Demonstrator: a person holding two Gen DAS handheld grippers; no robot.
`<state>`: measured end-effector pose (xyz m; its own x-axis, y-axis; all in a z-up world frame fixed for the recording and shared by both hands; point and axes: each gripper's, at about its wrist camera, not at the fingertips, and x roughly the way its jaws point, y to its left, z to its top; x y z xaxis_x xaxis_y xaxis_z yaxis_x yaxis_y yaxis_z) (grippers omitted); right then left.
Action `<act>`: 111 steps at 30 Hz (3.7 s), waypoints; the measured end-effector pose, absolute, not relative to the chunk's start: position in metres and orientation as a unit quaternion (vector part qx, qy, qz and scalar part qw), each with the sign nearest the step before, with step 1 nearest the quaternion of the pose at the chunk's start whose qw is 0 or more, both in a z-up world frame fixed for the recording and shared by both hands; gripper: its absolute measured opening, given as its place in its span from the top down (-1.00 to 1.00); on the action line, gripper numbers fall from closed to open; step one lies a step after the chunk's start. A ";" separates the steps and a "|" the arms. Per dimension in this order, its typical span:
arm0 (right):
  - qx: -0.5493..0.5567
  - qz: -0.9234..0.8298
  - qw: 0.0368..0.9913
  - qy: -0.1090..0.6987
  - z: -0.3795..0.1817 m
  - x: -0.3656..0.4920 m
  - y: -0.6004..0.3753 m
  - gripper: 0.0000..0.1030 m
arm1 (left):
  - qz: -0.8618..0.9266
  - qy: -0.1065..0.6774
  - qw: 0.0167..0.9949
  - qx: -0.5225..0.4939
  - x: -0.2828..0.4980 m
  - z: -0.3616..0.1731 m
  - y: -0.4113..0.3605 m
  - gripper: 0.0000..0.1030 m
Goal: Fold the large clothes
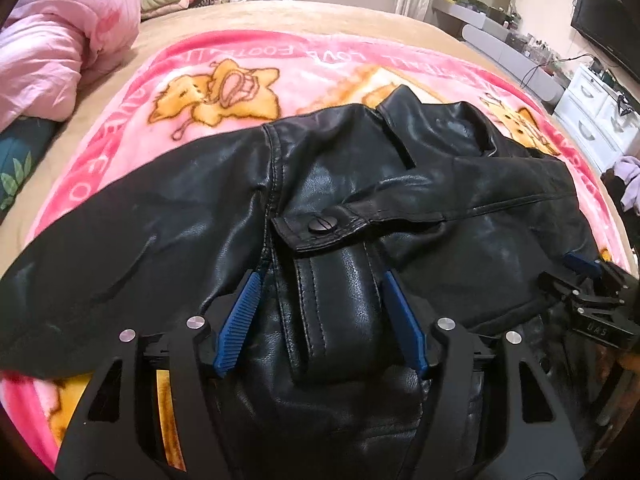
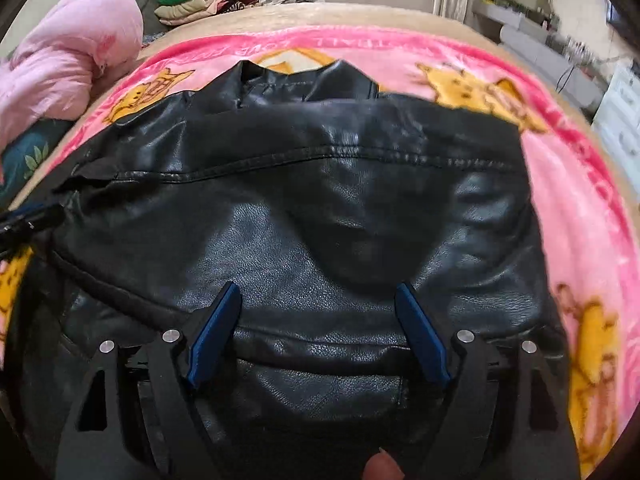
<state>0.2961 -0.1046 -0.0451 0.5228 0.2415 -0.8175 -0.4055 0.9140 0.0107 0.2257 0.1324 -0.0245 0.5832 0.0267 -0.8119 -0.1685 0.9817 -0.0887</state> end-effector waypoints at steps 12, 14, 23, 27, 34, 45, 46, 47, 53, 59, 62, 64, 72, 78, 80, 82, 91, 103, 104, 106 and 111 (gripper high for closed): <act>-0.077 0.256 0.892 0.364 0.013 0.253 -0.067 -0.87 | 0.102 0.426 0.896 -0.074 0.186 -0.007 0.153 -0.81; -0.076 0.264 0.892 0.359 0.017 0.249 -0.058 -0.87 | 0.112 0.426 0.894 -0.081 0.178 -0.007 0.161 -0.82; -0.091 0.301 0.885 0.344 0.025 0.230 -0.008 -0.91 | 0.174 0.416 0.886 -0.109 0.146 -0.003 0.202 -0.82; -0.101 0.318 0.880 0.337 0.028 0.222 0.018 -0.91 | 0.191 0.409 0.884 -0.125 0.135 0.002 0.219 -0.82; -0.120 0.336 0.873 0.331 0.032 0.211 0.058 -0.91 | 0.231 0.399 0.872 -0.166 0.120 0.006 0.255 -0.82; -0.139 0.361 0.861 0.331 0.040 0.204 0.113 -0.91 | 0.309 0.379 0.843 -0.223 0.090 0.000 0.310 -0.82; -0.138 0.366 0.859 0.331 0.041 0.203 0.118 -0.91 | 0.318 0.374 0.839 -0.234 0.085 0.000 0.318 -0.82; -0.137 0.368 0.858 0.332 0.042 0.203 0.122 -0.91 | 0.324 0.369 0.835 -0.248 0.080 -0.002 0.324 -0.82; -0.132 0.382 0.851 0.334 0.045 0.197 0.144 -0.91 | 0.345 0.356 0.804 -0.327 0.057 -0.018 0.357 -0.82; -0.140 0.381 0.850 0.335 0.042 0.194 0.147 -0.91 | 0.346 0.361 0.775 -0.386 0.055 -0.042 0.388 -0.82; -0.138 0.374 0.852 0.340 0.039 0.197 0.141 -0.91 | 0.340 0.347 0.768 -0.417 0.052 -0.051 0.400 -0.74; -0.135 0.370 0.854 0.341 0.039 0.198 0.134 -0.91 | 0.340 0.343 0.768 -0.420 0.053 -0.051 0.405 -0.05; -0.126 0.338 0.867 0.345 0.035 0.206 0.090 -0.91 | 0.344 0.282 0.804 -0.394 0.053 -0.015 0.407 0.89; -0.096 0.305 0.882 0.347 0.037 0.216 0.044 -0.91 | 0.297 0.216 0.861 -0.353 0.066 0.044 0.378 0.99; -0.081 0.293 0.887 0.349 0.038 0.219 0.028 -0.91 | 0.279 0.196 0.878 -0.336 0.073 0.063 0.362 0.99; -0.068 0.285 0.891 0.347 0.039 0.220 0.014 -0.91 | 0.255 0.176 0.897 -0.314 0.082 0.084 0.342 0.99; -0.022 0.250 0.906 0.342 0.045 0.223 -0.038 -0.91 | 0.095 0.156 0.954 -0.238 0.128 0.138 0.237 1.00; 0.049 0.164 0.923 0.345 0.041 0.225 -0.132 -0.91 | -0.077 0.232 0.961 -0.133 0.180 0.105 0.116 1.00; 0.061 0.151 0.923 0.348 0.039 0.226 -0.144 -0.91 | -0.087 0.244 0.958 -0.124 0.184 0.097 0.105 1.00; 0.077 0.135 0.922 0.354 0.036 0.227 -0.161 -0.91 | -0.105 0.272 0.951 -0.103 0.195 0.079 0.084 1.00; 0.099 0.108 0.923 0.356 0.029 0.221 -0.194 -0.91 | -0.131 0.337 0.931 -0.045 0.216 0.029 0.048 0.99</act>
<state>0.2206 -0.1942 0.0292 0.7238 0.2699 -0.6350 -0.1294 0.9571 0.2593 0.2163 0.0484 0.0288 0.7387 -0.2738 -0.6158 0.2135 0.9618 -0.1716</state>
